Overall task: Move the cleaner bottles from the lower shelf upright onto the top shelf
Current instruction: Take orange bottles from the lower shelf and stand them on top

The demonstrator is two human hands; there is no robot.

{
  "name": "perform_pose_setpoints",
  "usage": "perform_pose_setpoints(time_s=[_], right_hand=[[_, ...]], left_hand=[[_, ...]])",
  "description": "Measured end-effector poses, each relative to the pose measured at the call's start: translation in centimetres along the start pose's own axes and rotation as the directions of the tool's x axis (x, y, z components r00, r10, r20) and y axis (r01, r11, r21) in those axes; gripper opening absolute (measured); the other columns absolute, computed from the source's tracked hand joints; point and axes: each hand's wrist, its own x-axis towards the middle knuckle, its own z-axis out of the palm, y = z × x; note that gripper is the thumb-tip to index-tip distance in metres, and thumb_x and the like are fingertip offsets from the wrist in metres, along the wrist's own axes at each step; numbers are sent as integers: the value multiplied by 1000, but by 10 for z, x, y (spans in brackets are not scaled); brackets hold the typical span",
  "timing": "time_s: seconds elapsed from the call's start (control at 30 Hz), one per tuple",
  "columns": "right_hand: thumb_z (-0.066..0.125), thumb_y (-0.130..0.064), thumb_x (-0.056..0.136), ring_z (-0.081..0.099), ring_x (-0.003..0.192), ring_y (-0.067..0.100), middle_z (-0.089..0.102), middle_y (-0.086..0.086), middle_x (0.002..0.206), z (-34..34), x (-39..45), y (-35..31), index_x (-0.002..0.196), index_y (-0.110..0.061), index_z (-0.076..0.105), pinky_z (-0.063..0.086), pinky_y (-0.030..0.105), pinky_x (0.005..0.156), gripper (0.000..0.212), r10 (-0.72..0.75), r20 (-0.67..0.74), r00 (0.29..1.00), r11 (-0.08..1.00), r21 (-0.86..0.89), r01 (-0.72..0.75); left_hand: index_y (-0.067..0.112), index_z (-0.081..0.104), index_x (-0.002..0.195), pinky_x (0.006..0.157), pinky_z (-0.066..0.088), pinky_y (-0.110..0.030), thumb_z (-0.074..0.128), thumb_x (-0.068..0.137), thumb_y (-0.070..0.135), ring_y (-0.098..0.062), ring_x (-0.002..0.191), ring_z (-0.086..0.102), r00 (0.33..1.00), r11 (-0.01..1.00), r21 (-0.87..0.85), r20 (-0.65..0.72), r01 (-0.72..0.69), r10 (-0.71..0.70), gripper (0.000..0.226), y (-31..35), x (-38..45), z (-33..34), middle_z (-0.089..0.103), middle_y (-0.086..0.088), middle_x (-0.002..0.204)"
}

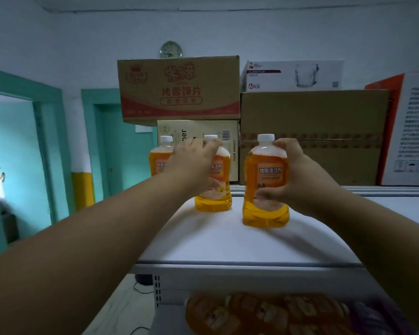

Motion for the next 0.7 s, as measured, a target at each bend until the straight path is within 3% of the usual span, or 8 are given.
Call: perform_pose_setpoints(time_s=[0.4, 0.7], right_hand=[[89, -36, 65, 57, 109, 21, 50, 5, 130, 18, 10, -9, 144, -34, 20, 53, 36, 90, 105, 40, -20, 999, 998, -56, -41], [88, -38, 68, 56, 106, 20, 46, 5, 130, 27, 17, -10, 144, -41, 16, 54, 35, 89, 104, 62, -6, 998, 995, -80, -62]], left_hand=[[28, 27, 146, 105, 32, -48, 71, 71, 69, -32, 126, 47, 1000, 982, 188, 3, 13, -14, 96, -22, 20, 23, 53, -9, 135], [27, 27, 145, 106, 30, -47, 73, 71, 67, -32, 124, 48, 1000, 980, 199, 11, -3, 1, 96, -24, 20, 22, 53, -9, 133]])
